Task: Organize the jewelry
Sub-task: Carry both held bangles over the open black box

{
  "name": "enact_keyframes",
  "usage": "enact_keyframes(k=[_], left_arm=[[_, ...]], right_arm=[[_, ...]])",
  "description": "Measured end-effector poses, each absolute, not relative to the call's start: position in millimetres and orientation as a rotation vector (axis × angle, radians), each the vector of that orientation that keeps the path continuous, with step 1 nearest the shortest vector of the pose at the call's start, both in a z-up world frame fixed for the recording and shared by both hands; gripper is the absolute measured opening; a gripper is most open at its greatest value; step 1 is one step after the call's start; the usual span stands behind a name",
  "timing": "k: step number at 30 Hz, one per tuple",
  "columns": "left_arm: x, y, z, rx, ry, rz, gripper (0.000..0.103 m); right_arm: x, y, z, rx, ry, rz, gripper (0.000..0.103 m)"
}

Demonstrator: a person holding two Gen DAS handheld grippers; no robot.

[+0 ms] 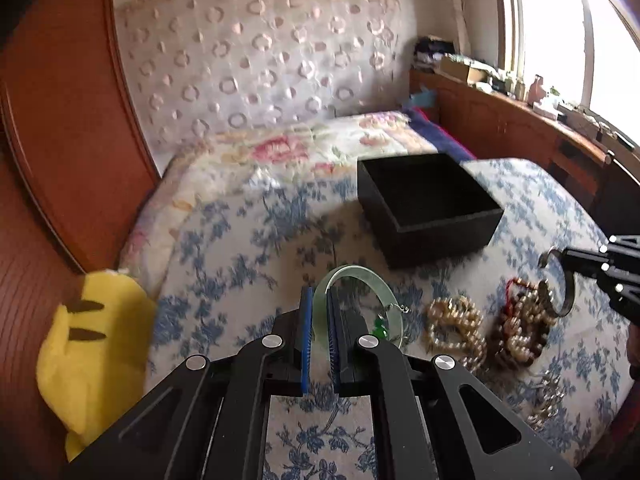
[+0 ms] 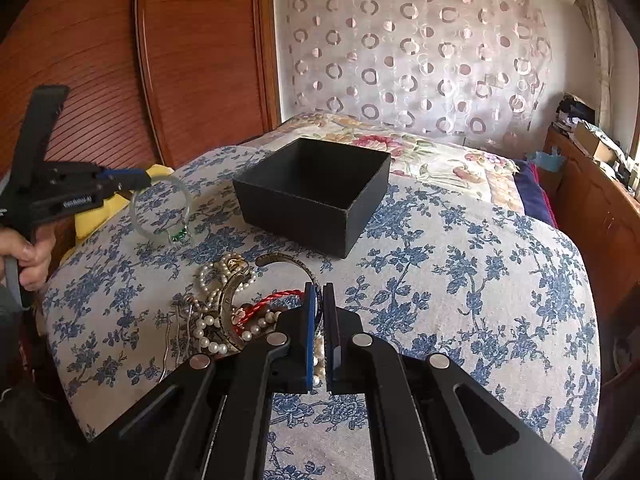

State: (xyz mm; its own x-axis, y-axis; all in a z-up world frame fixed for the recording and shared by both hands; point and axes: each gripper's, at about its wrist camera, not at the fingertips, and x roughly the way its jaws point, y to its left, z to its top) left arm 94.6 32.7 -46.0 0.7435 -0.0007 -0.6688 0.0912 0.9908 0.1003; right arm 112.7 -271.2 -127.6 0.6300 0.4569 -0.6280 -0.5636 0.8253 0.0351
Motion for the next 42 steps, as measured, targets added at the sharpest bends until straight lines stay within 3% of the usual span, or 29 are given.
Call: enact_keyframes(k=[14, 32, 42], left_arm=[[89.5, 8.5, -3.1, 0.102, 0.627, -0.127, 0.006], [167.5, -6.2, -24.3, 0.025, 0.673, -0.212, 0.006], [230.8, -29.6, -58.3, 0.052, 0.779, -0.249, 0.006]], right_arm=[[113.8, -273.7, -126.0, -0.168, 0.663, 0.583, 0.004], [198.3, -253.7, -88.8, -0.176, 0.598, 0.552, 0.004], [242.4, -237.9, -95.8, -0.225, 0.624, 0.572, 0.004]])
